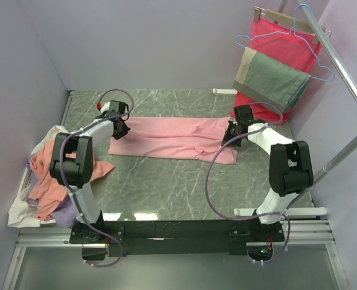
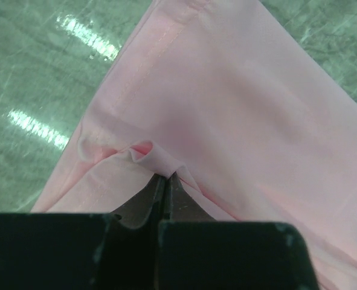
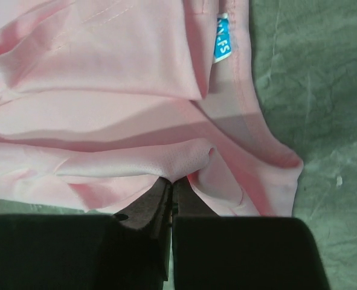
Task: Fold and stack the t-shirts
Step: Fold the other side of the tshirt into a rectangle
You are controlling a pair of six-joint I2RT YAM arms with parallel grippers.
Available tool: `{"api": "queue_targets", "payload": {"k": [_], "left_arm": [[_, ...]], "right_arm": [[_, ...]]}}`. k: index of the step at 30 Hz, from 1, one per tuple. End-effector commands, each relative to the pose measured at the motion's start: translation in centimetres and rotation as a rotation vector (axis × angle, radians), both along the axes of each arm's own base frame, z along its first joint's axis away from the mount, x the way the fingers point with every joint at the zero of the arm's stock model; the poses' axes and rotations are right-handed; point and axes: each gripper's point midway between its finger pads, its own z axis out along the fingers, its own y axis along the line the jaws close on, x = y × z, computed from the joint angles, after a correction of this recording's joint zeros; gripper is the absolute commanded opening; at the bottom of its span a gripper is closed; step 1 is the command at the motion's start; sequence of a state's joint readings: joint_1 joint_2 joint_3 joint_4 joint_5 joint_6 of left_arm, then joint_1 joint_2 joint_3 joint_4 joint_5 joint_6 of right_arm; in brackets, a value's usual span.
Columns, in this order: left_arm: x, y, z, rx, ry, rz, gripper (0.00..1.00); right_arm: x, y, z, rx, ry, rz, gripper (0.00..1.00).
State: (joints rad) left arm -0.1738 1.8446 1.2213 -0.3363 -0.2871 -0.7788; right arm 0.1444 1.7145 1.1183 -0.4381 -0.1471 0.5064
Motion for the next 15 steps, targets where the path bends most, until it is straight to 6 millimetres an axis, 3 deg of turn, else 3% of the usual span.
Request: {"api": "queue_targets", "payload": {"k": [1, 5, 8, 10, 12, 15], "left_arm": [[2.3, 0.4, 0.2, 0.047, -0.031, 0.001, 0.01], [3.3, 0.6, -0.3, 0.071, -0.039, -0.009, 0.08], [4.1, 1.1, 0.0, 0.1, -0.063, -0.007, 0.15], [4.6, 1.5, 0.6, 0.111, -0.08, -0.004, 0.2], [5.0, 1.5, 1.0, 0.107, -0.089, -0.007, 0.22], [5.0, 1.4, 0.8, 0.103, -0.081, -0.012, 0.3]], "right_arm": [[2.8, -0.7, 0.5, -0.035, -0.05, -0.003, 0.0], [4.7, -2.2, 0.0, -0.115, -0.069, -0.034, 0.11], [6.3, -3.4, 0.6, -0.176, -0.105, -0.059, 0.11], [7.5, -4.1, 1.4, -0.209, -0.148, -0.07, 0.03], [8.2, -4.3, 2.0, -0.218, -0.165, -0.084, 0.04], [8.8, -4.0, 2.0, -0.213, -0.163, -0.054, 0.19]]}}
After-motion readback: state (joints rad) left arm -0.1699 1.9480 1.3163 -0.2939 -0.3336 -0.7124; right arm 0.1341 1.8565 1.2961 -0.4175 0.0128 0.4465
